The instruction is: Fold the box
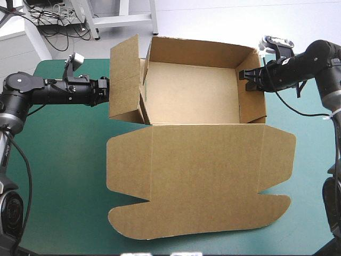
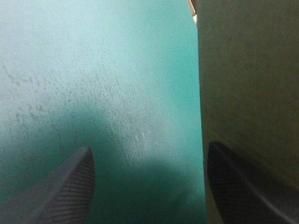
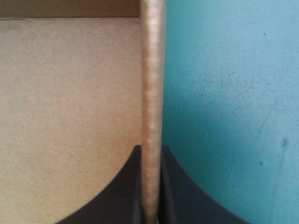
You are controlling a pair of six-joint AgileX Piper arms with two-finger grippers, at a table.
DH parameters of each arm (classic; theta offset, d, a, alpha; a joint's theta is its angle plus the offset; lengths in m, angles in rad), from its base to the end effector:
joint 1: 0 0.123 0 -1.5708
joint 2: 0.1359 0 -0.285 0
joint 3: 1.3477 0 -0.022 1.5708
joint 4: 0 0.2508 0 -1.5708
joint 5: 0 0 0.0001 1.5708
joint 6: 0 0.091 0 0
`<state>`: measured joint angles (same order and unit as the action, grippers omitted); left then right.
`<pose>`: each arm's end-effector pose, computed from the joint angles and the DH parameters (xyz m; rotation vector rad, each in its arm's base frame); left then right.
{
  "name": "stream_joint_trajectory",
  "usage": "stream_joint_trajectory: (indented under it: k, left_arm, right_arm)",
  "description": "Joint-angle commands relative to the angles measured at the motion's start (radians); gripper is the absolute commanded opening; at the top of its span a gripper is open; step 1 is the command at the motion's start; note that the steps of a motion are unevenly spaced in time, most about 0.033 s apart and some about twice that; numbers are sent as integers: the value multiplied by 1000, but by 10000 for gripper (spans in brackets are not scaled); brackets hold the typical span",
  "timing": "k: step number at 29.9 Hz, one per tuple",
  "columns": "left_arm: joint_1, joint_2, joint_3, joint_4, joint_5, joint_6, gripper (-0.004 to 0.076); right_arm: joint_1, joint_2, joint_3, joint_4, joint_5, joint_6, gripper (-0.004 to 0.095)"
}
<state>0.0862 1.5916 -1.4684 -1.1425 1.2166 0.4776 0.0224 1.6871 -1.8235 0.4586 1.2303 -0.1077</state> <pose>0.3316 -0.0493 0.3809 0.1577 2.2442 -1.2695 0.3565 0.0460 0.4077 -0.1275 2.5043 0.5767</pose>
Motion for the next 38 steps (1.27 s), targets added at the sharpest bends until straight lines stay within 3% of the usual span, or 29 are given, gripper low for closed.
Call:
stream_joint_trajectory:
  k: [1, 17, 27, 31, 38]
  left_arm:
    - [-19, -53, -28, -85, 69, 4, 493]
    - [-103, -109, -28, -85, 68, 4, 493]
    - [-162, -111, -28, -11, 68, 4, 493]
    - [-162, -111, -28, 137, 43, -46, 493]
    - [-212, -111, -28, 474, -80, -234, 493]
  right_arm:
    - [7, -28, -23, 57, -51, 3, -14]
    - [119, 21, -23, -37, -136, 63, -14]
    - [183, 48, -23, -37, -176, 86, -14]
    - [218, 48, -23, -53, -194, 86, -11]
    - [318, 51, -23, -212, -229, 177, -9]
